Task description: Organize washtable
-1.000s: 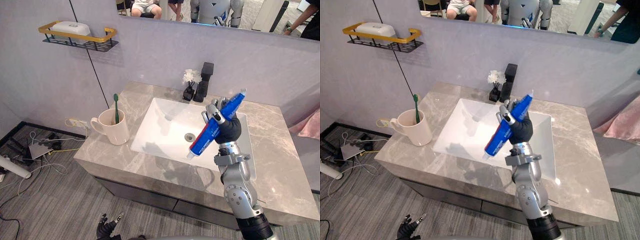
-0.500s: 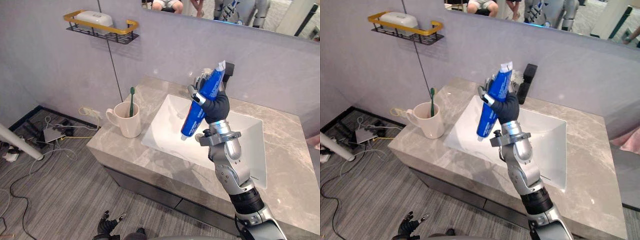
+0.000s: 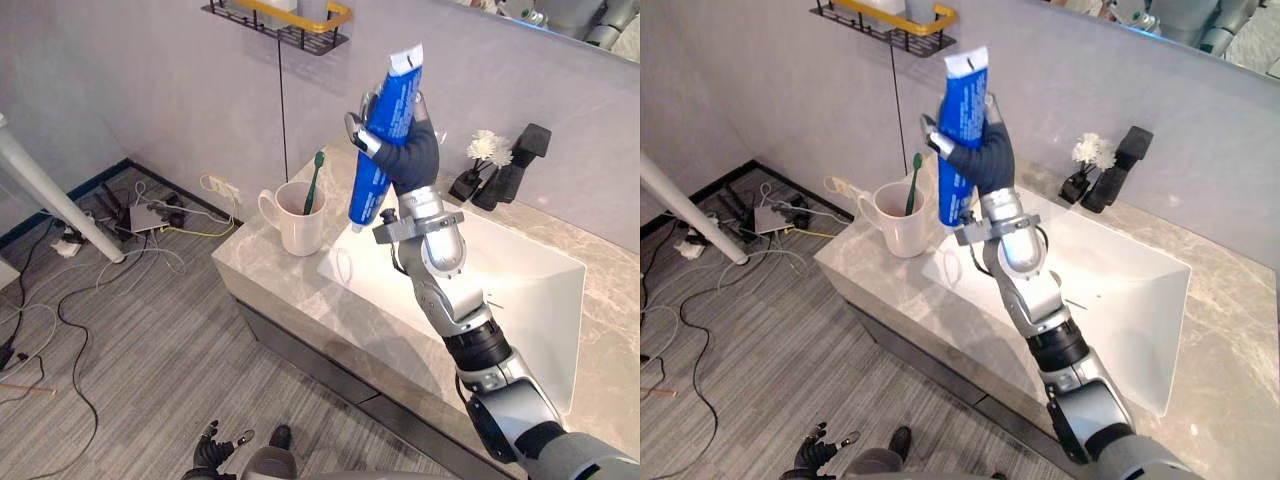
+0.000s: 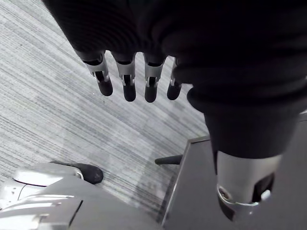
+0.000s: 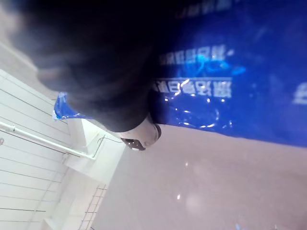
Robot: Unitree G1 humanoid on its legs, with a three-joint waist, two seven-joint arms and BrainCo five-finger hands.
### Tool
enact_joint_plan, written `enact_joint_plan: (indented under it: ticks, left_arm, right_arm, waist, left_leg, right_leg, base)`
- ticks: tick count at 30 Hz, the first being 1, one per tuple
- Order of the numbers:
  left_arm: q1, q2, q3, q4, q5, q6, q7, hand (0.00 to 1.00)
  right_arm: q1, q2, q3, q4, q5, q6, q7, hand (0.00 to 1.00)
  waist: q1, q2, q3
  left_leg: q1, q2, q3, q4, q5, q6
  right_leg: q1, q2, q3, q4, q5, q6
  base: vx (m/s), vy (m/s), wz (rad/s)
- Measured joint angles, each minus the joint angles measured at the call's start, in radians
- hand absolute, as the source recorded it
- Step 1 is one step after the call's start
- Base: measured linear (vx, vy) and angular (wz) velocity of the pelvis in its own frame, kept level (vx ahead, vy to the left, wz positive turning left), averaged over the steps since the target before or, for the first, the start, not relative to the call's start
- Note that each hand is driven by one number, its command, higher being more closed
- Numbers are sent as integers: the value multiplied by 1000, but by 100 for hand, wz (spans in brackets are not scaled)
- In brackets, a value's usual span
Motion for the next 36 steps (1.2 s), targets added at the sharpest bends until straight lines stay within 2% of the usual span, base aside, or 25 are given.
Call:
enact_joint_plan:
  ticks: [4, 8, 12, 16, 23, 26, 36]
  left_arm:
    - [-17, 15, -38, 4, 4, 0, 0, 0]
    - [-28, 19, -38, 7, 8, 0, 0, 0]
    - [-32, 26, -60, 7, 8, -2, 1, 0]
    - [-49, 26, -64, 7, 8, -2, 1, 0]
    - [-55, 27, -64, 6, 7, -3, 2, 0]
    - [-68, 27, -70, 5, 7, -6, 2, 0]
    - [-79, 30, -74, -1, 6, -7, 3, 0]
  right_arm:
    - [-75, -5, -4, 41, 0, -3, -15, 100]
    - [-153, -7, -6, 81, 2, -4, -32, 100]
    - [-178, -7, -8, 117, 2, -4, -35, 100]
    - [-216, -15, -16, 162, 3, -4, -40, 100]
    - [-256, -14, -20, 225, 4, -4, -54, 100]
    - [-275, -14, -41, 251, 5, -4, -58, 100]
    - [-320, -12, -41, 307, 14, -3, -73, 100]
  waist:
    - [19, -2, 11]
    - [21, -12, 27]
    - [28, -12, 28]
    - [49, -12, 50]
    - [56, -15, 57]
    - [72, -13, 77]
    - [75, -15, 115]
  left_leg:
    - [-8, 0, -14, -1, 4, -1]
    - [-19, -2, -33, -1, 10, -3]
    - [-25, -4, -41, -1, 11, -2]
    - [-27, -3, -41, -1, 12, -3]
    - [-46, -6, -47, 1, 15, -3]
    - [-49, -6, -49, 3, 16, -3]
    - [-69, -13, -77, 3, 26, -5]
  right_leg:
    - [0, 2, -18, 0, -3, -1]
    - [-1, 2, -33, 0, -8, 0]
    - [-1, 2, -44, -1, -8, 0]
    - [-1, 3, -45, -3, -8, 0]
    - [-15, 2, -53, -2, -8, 0]
    - [-16, 2, -59, -2, -8, 0]
    - [-19, 0, -82, -2, -9, 1]
  base:
    - [-23, -11, 11]
    - [-19, -12, 13]
    - [1, -3, 8]
    - [-5, -2, 1]
    - [-1, -1, 3]
    - [-12, -4, 3]
    - [-14, -2, 8]
